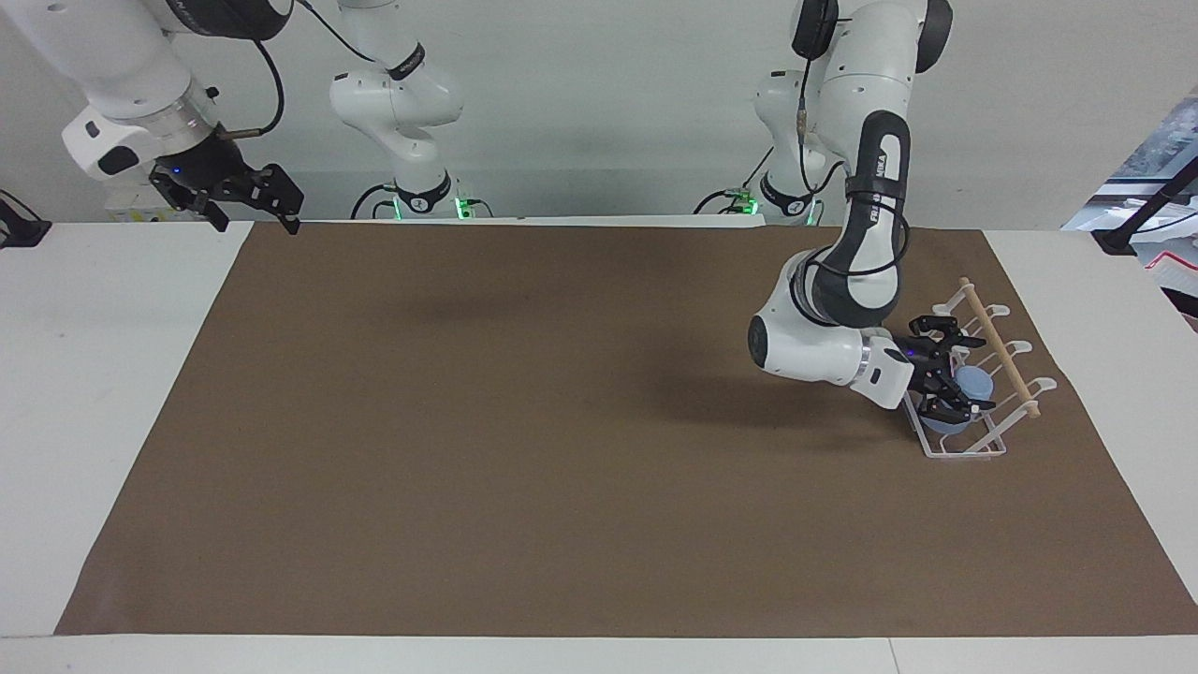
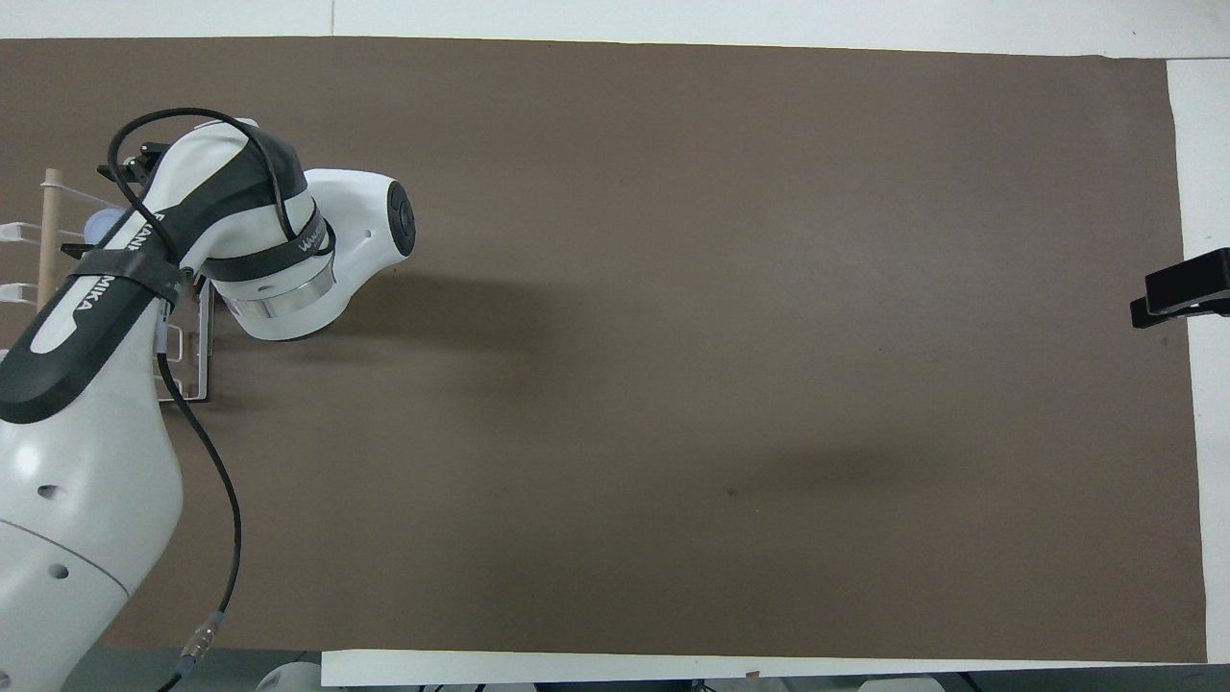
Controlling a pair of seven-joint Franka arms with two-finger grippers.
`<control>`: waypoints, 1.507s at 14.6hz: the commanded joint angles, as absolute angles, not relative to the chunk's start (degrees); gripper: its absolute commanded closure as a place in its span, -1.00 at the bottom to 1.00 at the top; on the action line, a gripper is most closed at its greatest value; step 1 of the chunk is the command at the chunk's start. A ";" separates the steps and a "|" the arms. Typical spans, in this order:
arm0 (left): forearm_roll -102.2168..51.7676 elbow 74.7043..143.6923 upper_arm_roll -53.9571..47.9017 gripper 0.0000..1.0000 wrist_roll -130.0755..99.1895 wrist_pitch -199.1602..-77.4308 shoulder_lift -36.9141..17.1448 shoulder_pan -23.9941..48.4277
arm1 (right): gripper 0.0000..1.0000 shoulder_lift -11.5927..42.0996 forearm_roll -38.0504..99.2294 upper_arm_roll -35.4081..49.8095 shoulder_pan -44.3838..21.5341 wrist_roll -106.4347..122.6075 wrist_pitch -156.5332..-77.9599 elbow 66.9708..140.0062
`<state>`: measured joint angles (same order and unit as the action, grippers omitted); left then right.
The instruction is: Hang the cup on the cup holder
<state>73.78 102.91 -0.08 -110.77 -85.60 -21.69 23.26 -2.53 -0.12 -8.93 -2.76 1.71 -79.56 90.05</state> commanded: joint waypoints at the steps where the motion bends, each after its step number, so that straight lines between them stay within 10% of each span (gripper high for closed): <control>1: 65.61 104.67 -0.09 -0.99 -97.89 -86.65 -12.95 23.29 | -0.99 -3.43 0.88 -8.79 -2.64 2.55 -79.28 90.97; 13: 24.22 105.03 1.32 -0.99 -33.47 -93.08 2.19 11.53 | -0.99 -3.43 0.88 -8.79 -2.64 2.46 -79.28 90.97; 22: 2.64 97.93 -2.35 -0.99 1.14 -92.11 1.85 0.63 | -0.99 -3.43 0.88 -8.79 -2.64 2.46 -79.28 90.97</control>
<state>3.89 101.08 0.85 -1.35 -92.56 2.38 3.01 -2.54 -0.03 -8.81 -2.86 1.71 -79.54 90.08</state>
